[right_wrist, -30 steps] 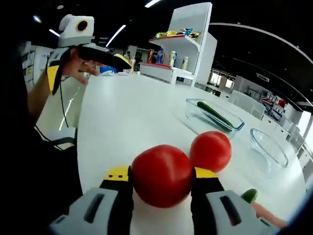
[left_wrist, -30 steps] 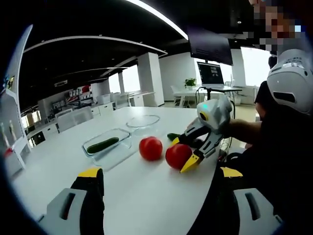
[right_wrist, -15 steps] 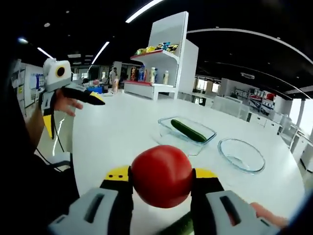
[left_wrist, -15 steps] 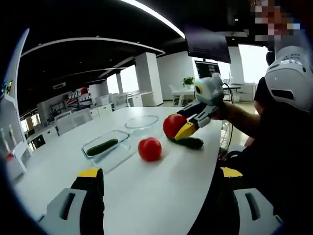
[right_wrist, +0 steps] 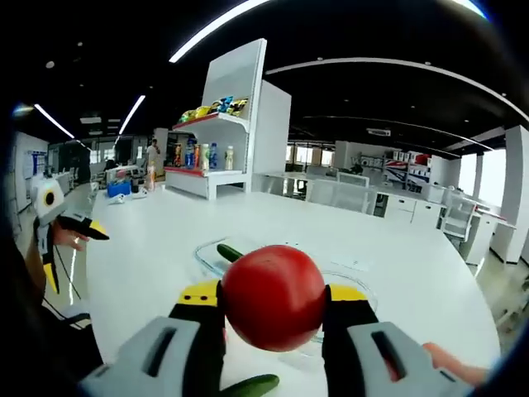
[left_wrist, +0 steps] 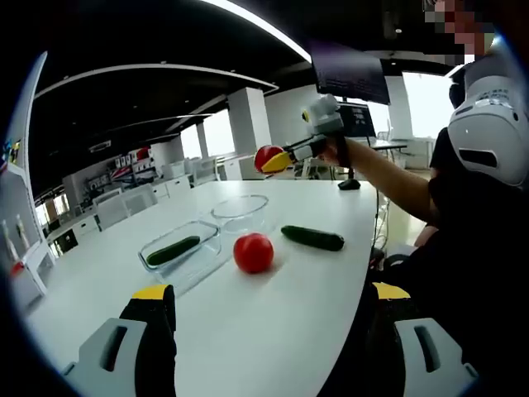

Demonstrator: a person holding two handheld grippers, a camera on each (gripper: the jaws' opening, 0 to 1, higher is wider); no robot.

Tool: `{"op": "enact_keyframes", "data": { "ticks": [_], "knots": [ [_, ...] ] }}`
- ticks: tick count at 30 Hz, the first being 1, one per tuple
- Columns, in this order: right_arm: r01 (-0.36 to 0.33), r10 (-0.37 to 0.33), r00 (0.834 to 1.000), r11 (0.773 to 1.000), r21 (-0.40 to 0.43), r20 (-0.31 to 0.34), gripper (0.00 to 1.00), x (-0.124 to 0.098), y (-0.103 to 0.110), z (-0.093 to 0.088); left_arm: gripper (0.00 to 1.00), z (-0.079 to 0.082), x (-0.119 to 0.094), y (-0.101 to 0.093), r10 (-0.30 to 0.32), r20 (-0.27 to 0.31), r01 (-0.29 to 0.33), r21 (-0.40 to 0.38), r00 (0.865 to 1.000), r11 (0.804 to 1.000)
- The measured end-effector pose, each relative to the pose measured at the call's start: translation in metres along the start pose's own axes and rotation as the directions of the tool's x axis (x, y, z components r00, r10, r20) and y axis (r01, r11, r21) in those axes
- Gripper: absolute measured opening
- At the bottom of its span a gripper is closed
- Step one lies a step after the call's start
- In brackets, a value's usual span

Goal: Sort the scattered tomatoes and cucumbers on the table and place them into their respective storage containers

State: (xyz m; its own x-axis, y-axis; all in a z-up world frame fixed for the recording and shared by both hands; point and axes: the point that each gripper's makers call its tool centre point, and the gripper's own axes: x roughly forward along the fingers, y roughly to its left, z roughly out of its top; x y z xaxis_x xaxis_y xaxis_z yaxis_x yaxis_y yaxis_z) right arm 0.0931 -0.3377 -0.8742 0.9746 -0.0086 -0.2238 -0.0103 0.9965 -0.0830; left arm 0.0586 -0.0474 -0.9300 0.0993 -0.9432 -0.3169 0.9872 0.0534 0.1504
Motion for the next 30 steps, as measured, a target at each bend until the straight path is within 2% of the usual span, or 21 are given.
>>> {"op": "enact_keyframes", "data": {
  "ticks": [4,8,14,20,25,30],
  "knots": [
    [0.034,-0.033,0.999,0.999,0.015,-0.03,0.43,0.027,-0.023,-0.002,0.95,0.001,-0.001,0.001,0.002,-0.001,-0.002,0.004,1.0,1.0],
    [0.049,-0.042,0.992,0.997,0.06,-0.12,0.43,0.057,-0.041,-0.021,0.95,0.001,-0.003,0.003,0.007,-0.001,-0.007,0.01,1.0,1.0],
    [0.098,-0.085,0.972,0.994,0.05,-0.217,0.43,0.093,-0.067,-0.047,0.95,-0.003,-0.004,0.006,0.014,-0.01,-0.014,0.01,1.0,1.0],
    [0.134,-0.113,0.946,0.99,0.049,-0.304,0.43,0.114,-0.083,-0.071,0.95,-0.005,-0.003,0.009,0.019,-0.015,-0.019,0.008,1.0,1.0],
    [0.133,-0.103,0.93,0.989,0.061,-0.352,0.43,0.128,-0.085,-0.084,0.95,-0.005,-0.003,0.011,0.018,-0.011,-0.018,0.009,1.0,1.0],
    [0.163,-0.143,0.91,0.986,0.019,-0.389,0.43,0.137,-0.092,-0.097,0.95,-0.011,0.001,0.013,0.013,-0.019,-0.013,-0.005,1.0,1.0]
  ]
}}
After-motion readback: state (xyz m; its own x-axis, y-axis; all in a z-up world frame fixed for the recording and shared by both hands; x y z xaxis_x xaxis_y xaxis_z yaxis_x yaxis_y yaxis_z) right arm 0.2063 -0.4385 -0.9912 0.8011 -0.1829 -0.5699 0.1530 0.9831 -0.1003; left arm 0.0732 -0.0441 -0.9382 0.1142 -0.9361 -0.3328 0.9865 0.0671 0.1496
